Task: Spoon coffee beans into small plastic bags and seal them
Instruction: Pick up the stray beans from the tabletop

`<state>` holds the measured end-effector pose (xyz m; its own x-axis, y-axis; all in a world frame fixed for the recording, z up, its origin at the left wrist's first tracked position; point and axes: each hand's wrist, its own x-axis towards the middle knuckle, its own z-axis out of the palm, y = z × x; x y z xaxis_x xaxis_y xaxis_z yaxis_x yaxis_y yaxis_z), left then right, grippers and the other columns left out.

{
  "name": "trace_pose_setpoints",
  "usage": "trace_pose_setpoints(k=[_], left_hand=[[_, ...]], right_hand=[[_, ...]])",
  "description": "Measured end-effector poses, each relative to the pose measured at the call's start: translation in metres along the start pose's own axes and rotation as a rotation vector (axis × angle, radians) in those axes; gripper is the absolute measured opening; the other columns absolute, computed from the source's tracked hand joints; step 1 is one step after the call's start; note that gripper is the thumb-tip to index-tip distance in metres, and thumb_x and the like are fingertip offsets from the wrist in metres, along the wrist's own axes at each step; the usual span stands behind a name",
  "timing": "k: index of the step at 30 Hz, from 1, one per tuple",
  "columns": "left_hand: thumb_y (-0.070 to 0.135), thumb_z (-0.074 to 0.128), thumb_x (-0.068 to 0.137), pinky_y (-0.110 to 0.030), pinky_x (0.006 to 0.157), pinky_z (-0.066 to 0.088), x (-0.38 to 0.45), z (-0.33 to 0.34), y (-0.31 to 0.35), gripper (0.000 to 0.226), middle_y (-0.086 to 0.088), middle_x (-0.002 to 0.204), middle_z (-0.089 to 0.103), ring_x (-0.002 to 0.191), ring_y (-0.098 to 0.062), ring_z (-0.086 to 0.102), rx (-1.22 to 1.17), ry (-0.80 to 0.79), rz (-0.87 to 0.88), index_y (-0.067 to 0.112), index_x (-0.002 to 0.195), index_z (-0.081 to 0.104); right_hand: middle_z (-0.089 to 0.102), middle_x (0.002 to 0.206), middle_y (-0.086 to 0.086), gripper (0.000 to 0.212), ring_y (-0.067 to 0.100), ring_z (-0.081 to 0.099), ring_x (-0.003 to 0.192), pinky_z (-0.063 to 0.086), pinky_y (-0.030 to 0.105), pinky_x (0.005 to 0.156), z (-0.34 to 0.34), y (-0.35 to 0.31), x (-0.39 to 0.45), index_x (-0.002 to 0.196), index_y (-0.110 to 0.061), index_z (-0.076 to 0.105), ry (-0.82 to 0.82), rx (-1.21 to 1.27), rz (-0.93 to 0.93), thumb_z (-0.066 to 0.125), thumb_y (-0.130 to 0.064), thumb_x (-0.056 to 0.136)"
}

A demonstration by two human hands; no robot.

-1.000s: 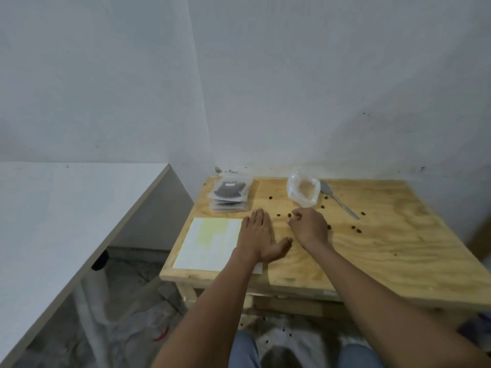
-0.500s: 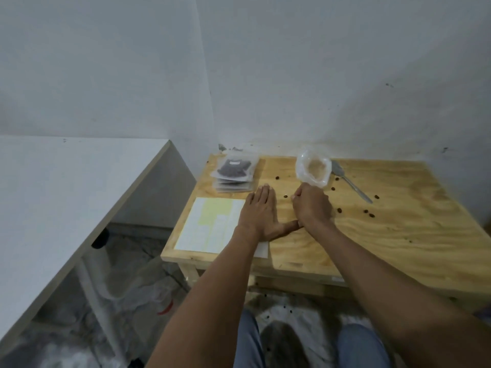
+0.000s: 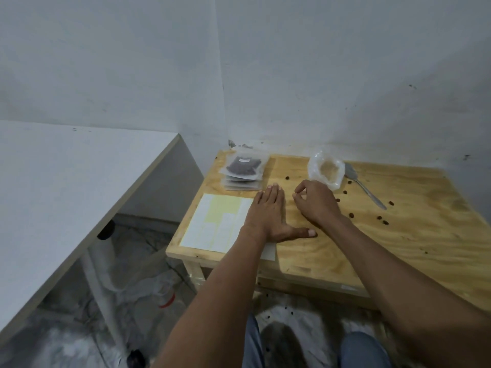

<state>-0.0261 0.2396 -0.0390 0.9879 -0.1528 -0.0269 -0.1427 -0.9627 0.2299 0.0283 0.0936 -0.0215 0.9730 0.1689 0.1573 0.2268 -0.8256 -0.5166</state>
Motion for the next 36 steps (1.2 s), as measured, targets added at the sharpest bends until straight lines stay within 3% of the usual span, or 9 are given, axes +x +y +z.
trace_pose_setpoints(k=[4, 12, 15, 20, 24, 27, 30, 32, 36], left_hand=[[0.108, 0.032, 0.052, -0.044, 0.128, -0.003, 0.001, 0.002, -0.001, 0.153, -0.012, 0.170, -0.007, 0.158, -0.022, -0.008, 0.009, -0.003, 0.009, 0.006, 0.161, -0.003], [0.108, 0.030, 0.055, -0.042, 0.128, 0.001, 0.003, -0.001, -0.008, 0.149, -0.009, 0.171, 0.000, 0.158, -0.020, -0.002, 0.037, 0.019, 0.046, 0.006, 0.162, 0.004], [0.107, 0.034, 0.055, -0.042, 0.128, 0.002, 0.002, -0.001, -0.008, 0.149, -0.008, 0.171, 0.002, 0.158, -0.019, 0.000, 0.010, 0.038, 0.040, 0.007, 0.162, 0.007], [0.106, 0.034, 0.054, -0.041, 0.128, 0.003, 0.001, -0.004, -0.008, 0.150, -0.010, 0.171, 0.003, 0.158, -0.021, 0.002, 0.011, 0.044, 0.055, 0.005, 0.162, 0.006], [0.106, 0.035, 0.054, -0.042, 0.128, 0.004, 0.002, -0.003, -0.008, 0.150, -0.011, 0.171, 0.006, 0.158, -0.022, 0.003, 0.010, 0.053, 0.054, 0.006, 0.162, 0.007], [0.106, 0.036, 0.054, -0.041, 0.128, 0.003, 0.002, -0.002, -0.009, 0.150, -0.010, 0.171, 0.006, 0.158, -0.021, 0.003, -0.012, 0.059, 0.047, 0.006, 0.162, 0.008], [0.105, 0.042, 0.055, -0.040, 0.128, 0.001, 0.002, -0.001, -0.009, 0.149, -0.008, 0.171, 0.005, 0.158, -0.020, 0.003, -0.038, 0.068, 0.042, 0.007, 0.162, 0.009], [0.104, 0.043, 0.055, -0.040, 0.128, 0.002, 0.002, -0.002, -0.009, 0.148, -0.008, 0.171, 0.007, 0.158, -0.020, 0.004, -0.037, 0.083, 0.042, 0.007, 0.162, 0.010], [0.103, 0.044, 0.057, -0.041, 0.128, 0.001, 0.002, -0.003, -0.008, 0.147, -0.009, 0.171, 0.007, 0.158, -0.021, 0.004, -0.034, 0.078, 0.047, 0.007, 0.162, 0.008]], right_hand=[[0.071, 0.103, 0.004, 0.012, 0.024, 0.066, 0.093, 0.054, 0.038, 0.078, 0.004, 0.007, 0.002, 0.094, -0.018, 0.076, 0.039, 0.034, -0.015, 0.075, -0.029, 0.090], [0.068, 0.092, 0.005, 0.015, 0.024, 0.064, 0.085, 0.046, 0.033, 0.069, 0.007, 0.007, 0.006, 0.099, -0.013, 0.067, 0.032, -0.047, -0.068, 0.058, -0.025, 0.101], [0.057, 0.075, -0.005, 0.016, 0.009, 0.052, 0.066, 0.039, 0.027, 0.059, 0.001, -0.001, 0.007, 0.095, -0.014, 0.061, 0.101, 0.364, 0.092, 0.053, -0.025, 0.104], [0.039, 0.063, 0.003, 0.021, 0.014, 0.030, 0.050, 0.026, 0.024, 0.043, -0.004, -0.020, 0.018, 0.078, -0.015, 0.040, 0.014, 1.523, 0.681, 0.037, -0.008, 0.097], [0.053, 0.072, 0.011, 0.020, 0.017, 0.040, 0.056, 0.035, 0.027, 0.051, -0.003, -0.022, 0.024, 0.084, -0.007, 0.051, -0.052, 1.827, 0.782, 0.034, -0.006, 0.094], [0.044, 0.063, 0.001, 0.016, 0.013, 0.031, 0.050, 0.027, 0.025, 0.046, -0.004, -0.024, 0.033, 0.089, -0.007, 0.057, -0.100, 1.618, 0.742, 0.041, -0.010, 0.093], [0.045, 0.057, -0.002, 0.015, 0.013, 0.037, 0.044, 0.032, 0.025, 0.042, -0.001, -0.023, 0.041, 0.092, -0.005, 0.067, -0.049, 0.948, 0.561, 0.059, -0.017, 0.089], [0.073, 0.078, 0.005, 0.020, 0.021, 0.066, 0.069, 0.053, 0.031, 0.063, 0.006, -0.020, 0.044, 0.093, -0.006, 0.077, 0.030, 0.502, 0.323, 0.069, -0.023, 0.089], [0.075, 0.116, 0.010, 0.029, 0.030, 0.069, 0.107, 0.056, 0.038, 0.087, 0.015, -0.019, 0.050, 0.113, -0.013, 0.077, 0.102, 0.116, 0.142, 0.074, -0.032, 0.091]])
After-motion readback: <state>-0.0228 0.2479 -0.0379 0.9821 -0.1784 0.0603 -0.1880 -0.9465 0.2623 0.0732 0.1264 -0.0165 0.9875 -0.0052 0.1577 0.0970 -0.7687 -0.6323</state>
